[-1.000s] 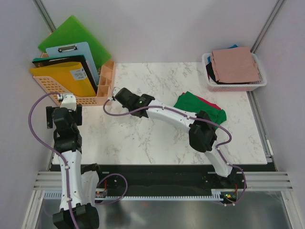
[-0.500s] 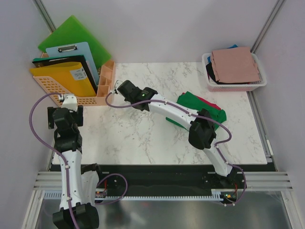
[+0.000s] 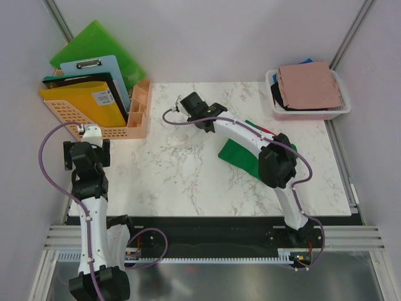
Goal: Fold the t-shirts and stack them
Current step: Neatly place the folded tshirt to the corner
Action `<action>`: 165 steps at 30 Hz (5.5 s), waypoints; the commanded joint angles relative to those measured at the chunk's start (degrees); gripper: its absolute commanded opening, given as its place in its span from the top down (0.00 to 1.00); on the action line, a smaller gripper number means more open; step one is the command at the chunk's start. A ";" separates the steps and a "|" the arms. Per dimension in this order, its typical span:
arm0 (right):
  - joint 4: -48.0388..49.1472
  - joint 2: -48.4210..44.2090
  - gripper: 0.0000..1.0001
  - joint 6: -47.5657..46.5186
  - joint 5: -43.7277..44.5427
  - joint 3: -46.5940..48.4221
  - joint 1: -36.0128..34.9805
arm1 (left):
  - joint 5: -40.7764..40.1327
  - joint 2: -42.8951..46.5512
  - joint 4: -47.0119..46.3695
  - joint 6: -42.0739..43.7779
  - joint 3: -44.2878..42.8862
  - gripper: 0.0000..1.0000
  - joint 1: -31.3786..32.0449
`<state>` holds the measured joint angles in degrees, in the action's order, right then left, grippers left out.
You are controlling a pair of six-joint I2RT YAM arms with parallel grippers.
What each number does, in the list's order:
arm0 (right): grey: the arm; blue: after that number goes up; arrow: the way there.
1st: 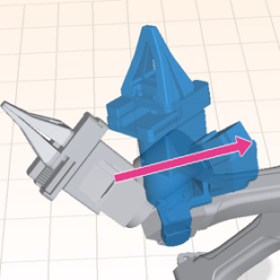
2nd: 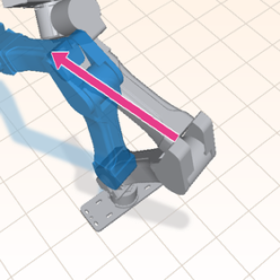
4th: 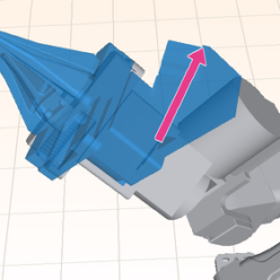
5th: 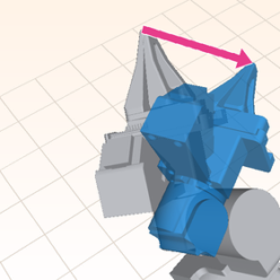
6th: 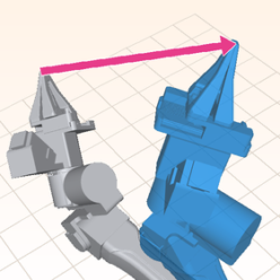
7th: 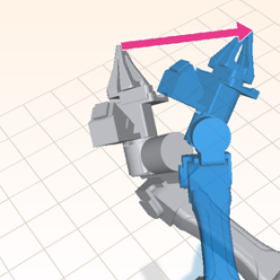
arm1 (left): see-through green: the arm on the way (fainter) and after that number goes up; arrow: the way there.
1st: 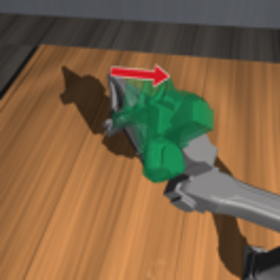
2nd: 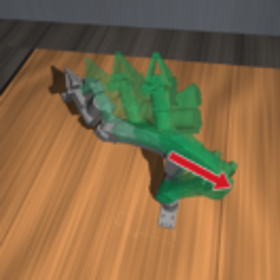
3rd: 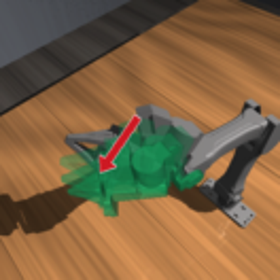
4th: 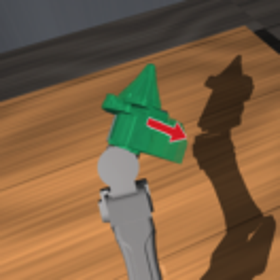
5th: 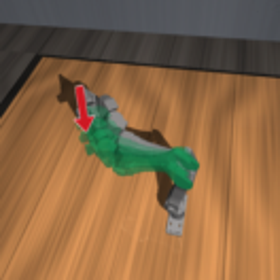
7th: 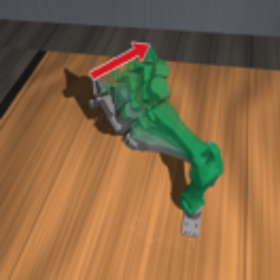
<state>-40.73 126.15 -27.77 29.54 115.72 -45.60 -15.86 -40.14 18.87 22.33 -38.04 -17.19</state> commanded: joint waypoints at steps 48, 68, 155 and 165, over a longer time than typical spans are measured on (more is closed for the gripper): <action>2.85 -31.13 1.00 -6.24 -5.19 -16.84 10.27 | 7.42 -1.52 3.54 -4.05 -0.10 0.00 -0.30; 1.88 -40.36 1.00 -5.89 -3.79 -24.40 10.45 | 7.95 -1.70 3.63 -4.31 -0.28 0.00 -0.30; -18.51 -86.77 0.02 -0.62 -3.52 -66.85 12.82 | 27.40 -4.33 9.58 1.48 -2.29 0.00 0.14; -5.00 -81.16 0.02 0.69 1.57 -71.51 16.85 | 23.31 -27.50 27.15 1.86 -29.22 0.00 35.26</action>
<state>-53.30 42.37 -28.14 27.29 45.01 -30.15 6.42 -61.91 37.74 24.32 -57.84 10.66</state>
